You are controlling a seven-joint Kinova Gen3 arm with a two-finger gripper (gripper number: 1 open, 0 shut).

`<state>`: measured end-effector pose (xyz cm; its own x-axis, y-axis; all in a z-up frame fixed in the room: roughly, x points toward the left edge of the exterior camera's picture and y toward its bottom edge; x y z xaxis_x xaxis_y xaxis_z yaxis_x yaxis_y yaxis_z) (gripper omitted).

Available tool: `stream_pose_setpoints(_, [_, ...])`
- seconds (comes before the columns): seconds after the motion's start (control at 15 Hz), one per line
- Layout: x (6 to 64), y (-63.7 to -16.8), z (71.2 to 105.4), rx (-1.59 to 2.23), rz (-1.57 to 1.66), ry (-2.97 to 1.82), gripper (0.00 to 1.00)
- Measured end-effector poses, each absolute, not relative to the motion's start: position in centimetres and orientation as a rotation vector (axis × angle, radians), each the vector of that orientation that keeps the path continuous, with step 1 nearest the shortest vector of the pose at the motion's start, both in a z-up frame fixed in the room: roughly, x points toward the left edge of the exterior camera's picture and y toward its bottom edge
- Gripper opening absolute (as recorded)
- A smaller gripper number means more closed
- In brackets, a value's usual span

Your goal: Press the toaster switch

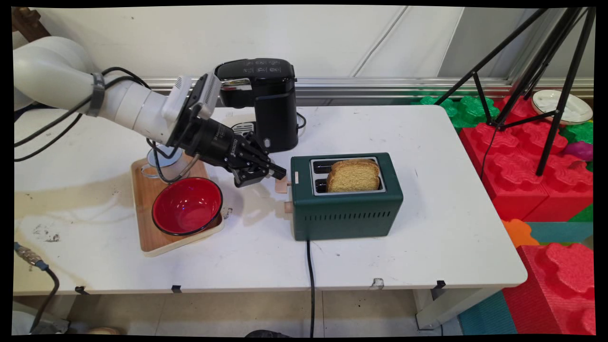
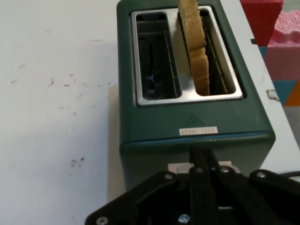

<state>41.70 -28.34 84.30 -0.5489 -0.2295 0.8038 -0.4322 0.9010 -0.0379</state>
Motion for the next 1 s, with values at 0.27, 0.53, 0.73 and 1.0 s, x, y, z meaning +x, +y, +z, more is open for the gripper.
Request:
stream_pose_setpoints(0.27, [41.3, -28.6, 83.5, 0.482, 0.278, -2.177, 0.00])
stream_pose_setpoints(0.53, [41.1, -28.8, 82.9, 0.490, 0.271, -2.182, 0.00])
stream_pose_setpoints(0.73, [41.0, -28.9, 82.4, 0.494, 0.266, -2.188, 0.00])
stream_pose_setpoints(1.0, [41.1, -29.0, 81.3, 0.499, 0.258, -2.204, 0.00])
